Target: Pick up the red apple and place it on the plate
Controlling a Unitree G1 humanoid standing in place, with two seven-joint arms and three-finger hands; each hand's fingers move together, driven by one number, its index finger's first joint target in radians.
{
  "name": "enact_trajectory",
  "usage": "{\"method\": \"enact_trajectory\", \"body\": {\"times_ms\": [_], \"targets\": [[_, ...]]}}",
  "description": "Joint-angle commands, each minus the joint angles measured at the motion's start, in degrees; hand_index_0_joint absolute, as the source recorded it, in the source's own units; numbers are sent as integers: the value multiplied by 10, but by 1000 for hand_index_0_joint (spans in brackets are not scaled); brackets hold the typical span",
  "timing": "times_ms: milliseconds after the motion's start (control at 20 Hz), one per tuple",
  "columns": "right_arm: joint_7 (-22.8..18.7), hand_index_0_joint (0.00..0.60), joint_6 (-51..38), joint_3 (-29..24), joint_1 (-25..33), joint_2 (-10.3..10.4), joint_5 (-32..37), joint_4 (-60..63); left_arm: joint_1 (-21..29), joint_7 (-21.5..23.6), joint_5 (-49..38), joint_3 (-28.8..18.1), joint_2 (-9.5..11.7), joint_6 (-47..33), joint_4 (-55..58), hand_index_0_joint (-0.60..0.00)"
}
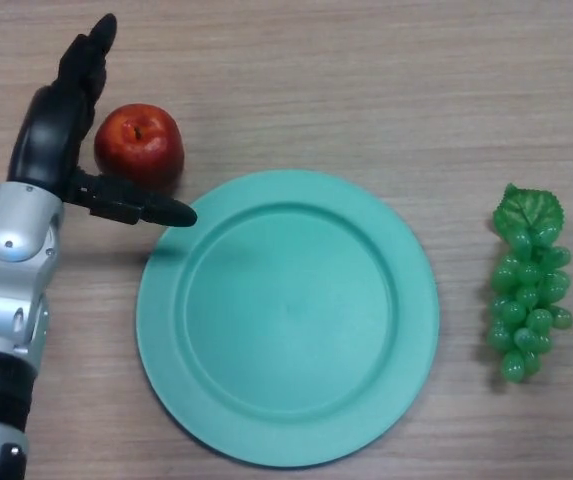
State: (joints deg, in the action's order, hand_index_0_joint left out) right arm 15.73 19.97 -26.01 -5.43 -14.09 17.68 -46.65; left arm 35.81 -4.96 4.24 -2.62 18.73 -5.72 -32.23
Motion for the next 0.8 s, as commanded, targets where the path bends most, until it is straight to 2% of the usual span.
{"method": "enact_trajectory", "body": {"times_ms": [50,150,200,250,300,350,400,550,700,800], "targets": [[-1,0,-99,-53,-2,-9,22,-34,52,24,18,-17,22,-78,-4,0],[-2,0,-105,-63,-5,-6,26,-40,64,41,34,-14,20,-107,-36,0],[-2,0,-106,-63,-5,-6,26,-40,64,44,39,-12,20,-113,-40,-101],[-2,0,-106,-65,-6,-5,27,-40,66,55,52,-9,20,-126,-49,-250],[-1,0,-107,-69,-8,-5,29,-41,69,69,69,-5,20,-138,-61,-350],[1,0,-111,-77,-12,-2,34,-43,75,90,102,2,18,-158,-83,-500],[4,0,-116,-87,-20,4,40,-46,79,105,130,7,14,-177,-100,-598],[0,0,-89,-106,-30,9,84,-60,75,68,86,-8,-4,-145,-77,-600],[-17,0,-47,-116,-27,3,118,-83,68,78,67,-10,-8,-121,-40,-600],[-23,0,-37,-109,-24,2,115,-93,49,78,62,-9,-6,-83,39,-600]]}}
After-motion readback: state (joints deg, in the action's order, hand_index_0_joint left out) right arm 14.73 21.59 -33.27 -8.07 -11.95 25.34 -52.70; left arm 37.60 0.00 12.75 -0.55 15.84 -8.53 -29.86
